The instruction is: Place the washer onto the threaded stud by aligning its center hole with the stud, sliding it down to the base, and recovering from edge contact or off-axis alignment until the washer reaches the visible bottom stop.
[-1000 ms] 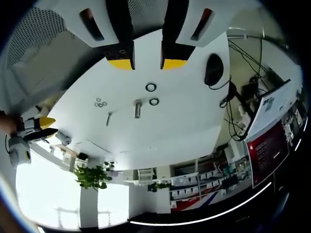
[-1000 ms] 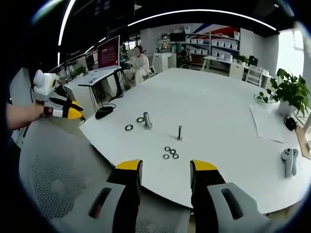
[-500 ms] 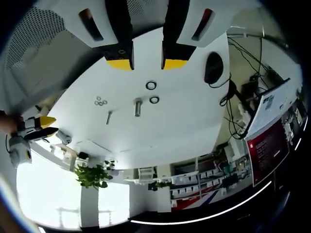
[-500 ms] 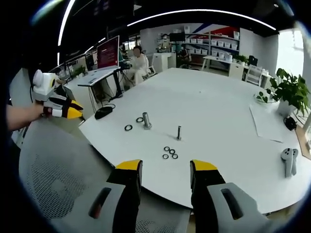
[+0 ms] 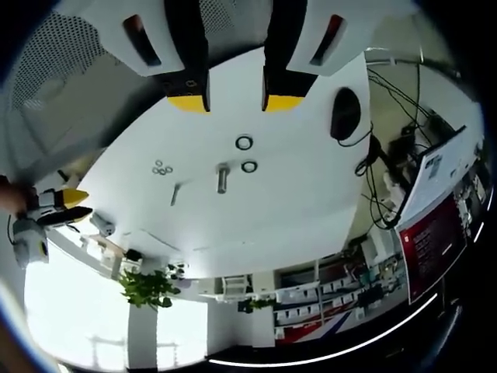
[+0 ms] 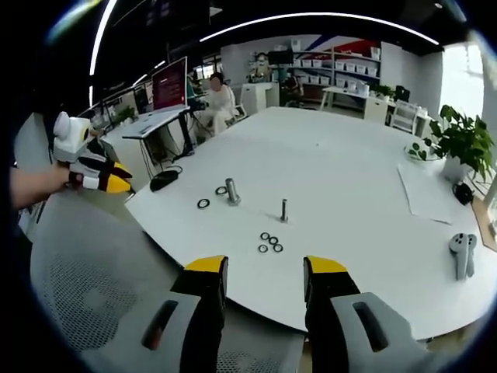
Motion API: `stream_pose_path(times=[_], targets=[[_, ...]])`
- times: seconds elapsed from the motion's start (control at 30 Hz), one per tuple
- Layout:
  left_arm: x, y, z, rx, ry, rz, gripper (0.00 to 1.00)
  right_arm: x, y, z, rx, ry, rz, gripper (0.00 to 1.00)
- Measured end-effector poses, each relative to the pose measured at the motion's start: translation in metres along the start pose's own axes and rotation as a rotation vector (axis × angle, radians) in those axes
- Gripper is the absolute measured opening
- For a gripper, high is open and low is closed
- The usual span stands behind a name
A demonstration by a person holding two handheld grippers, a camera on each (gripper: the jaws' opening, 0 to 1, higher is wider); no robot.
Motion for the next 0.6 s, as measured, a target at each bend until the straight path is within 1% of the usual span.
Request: stream_pose_path(times=[0.1, 0.17, 0.23, 0.3, 0.33, 0.43, 0.5, 0.6], targets=[[-0.003, -0.003, -0.002, -0.015, -0.001, -0.033, 0.25, 0.0, -0.001, 0.0, -0.002, 0.004, -0.002, 0.42], [-0.004, -0.004, -0.003, -0.016, -0.017, -0.063, 0.26, 0.0, 0.0, 0.001, -0.006, 0.0, -0.002, 0.42], [-0.002, -0.007, -0.005, -0.025, -0.018, -0.063, 0.26, 0.0, -0.001, 0.002, -0.005, -0.008, 0.0, 0.42], [0.001, -0.009, -0.007, -0.04, -0.019, -0.087, 0.26, 0.0, -0.001, 0.002, -0.008, -0.001, -0.004, 0.42], [0.003, -0.01, -0.008, -0.044, -0.02, -0.088, 0.26, 0.0, -0.001, 0.002, -0.009, -0.001, -0.005, 0.42], [0.006, -0.019, -0.01, -0.084, -0.001, -0.109, 0.25, 0.0, 0.0, 0.003, -0.01, -0.003, -0.006, 0.42], [0.008, -0.024, -0.008, -0.092, -0.019, -0.12, 0.27, 0.0, -0.001, 0.003, -0.009, -0.002, -0.007, 0.41], [0.01, -0.034, -0.01, -0.104, -0.03, -0.129, 0.28, 0.0, 0.0, 0.003, -0.011, -0.005, -0.005, 0.41]])
Point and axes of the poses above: the point that each gripper's makers call its tool centre point, and the gripper's own axes: y roughly backward along the fingers, z roughly to its right, x roughly out of its top, the point moved 8 cm from there along y, roughly backward along the fingers, and after that the axes turned 15 degrees about -y, right-handed, at the moved point
